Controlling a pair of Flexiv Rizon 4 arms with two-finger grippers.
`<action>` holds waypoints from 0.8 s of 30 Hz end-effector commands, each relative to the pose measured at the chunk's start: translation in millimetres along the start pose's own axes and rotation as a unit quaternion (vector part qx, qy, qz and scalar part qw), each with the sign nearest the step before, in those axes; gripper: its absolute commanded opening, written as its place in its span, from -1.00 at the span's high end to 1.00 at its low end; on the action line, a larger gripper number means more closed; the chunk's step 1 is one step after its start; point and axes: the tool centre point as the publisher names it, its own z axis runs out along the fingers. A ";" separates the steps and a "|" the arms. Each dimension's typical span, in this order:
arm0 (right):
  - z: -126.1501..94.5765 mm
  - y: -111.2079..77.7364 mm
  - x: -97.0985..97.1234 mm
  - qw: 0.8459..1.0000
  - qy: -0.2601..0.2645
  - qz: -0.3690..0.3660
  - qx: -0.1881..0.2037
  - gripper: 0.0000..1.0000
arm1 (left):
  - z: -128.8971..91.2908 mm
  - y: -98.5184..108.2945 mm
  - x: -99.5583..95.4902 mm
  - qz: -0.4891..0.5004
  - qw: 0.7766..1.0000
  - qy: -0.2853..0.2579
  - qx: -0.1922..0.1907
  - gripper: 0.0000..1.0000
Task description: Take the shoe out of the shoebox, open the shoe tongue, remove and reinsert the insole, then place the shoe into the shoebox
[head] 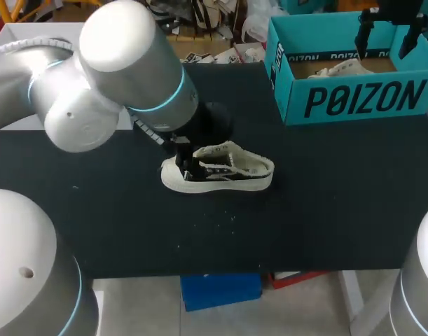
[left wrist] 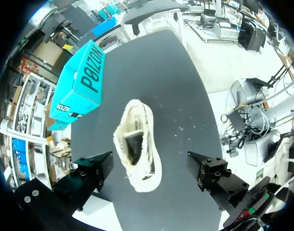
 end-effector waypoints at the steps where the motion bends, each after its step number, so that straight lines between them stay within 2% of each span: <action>1: -0.1 0.5 0.3 1.000 0.000 0.000 0.001 -1.00 | -2.8 23.6 2.9 0.002 0.991 -0.002 0.132 -1.00; 13: -0.1 0.5 0.3 1.000 0.000 0.000 0.001 -1.00 | -2.8 23.6 2.9 0.002 0.991 -0.002 0.132 -1.00; 15: -0.1 0.5 0.3 1.000 0.000 0.000 0.001 -1.00 | -18.3 25.1 18.5 -0.036 0.985 0.002 0.169 -1.00; 16: -0.1 0.5 0.3 1.000 0.000 0.000 0.001 -1.00 | -25.7 24.2 24.9 -0.044 0.984 -0.007 0.171 -1.00; 19: -0.1 0.5 0.3 1.000 0.000 0.000 0.001 -1.00 | -47.0 23.1 42.4 -0.073 0.973 -0.014 0.218 -1.00; 21: -0.1 0.5 0.3 1.000 0.000 0.000 0.001 -1.00 | -60.9 24.5 50.0 -0.093 0.971 -0.032 0.218 -1.00; 23: -0.1 0.5 0.3 1.000 0.000 0.000 0.001 -1.00 | -69.3 24.6 56.0 -0.102 0.965 -0.026 0.241 -1.00; 24: -0.1 0.5 0.3 1.000 0.000 0.000 0.001 -1.00 | -71.6 24.3 58.5 -0.098 0.968 -0.030 0.228 -1.00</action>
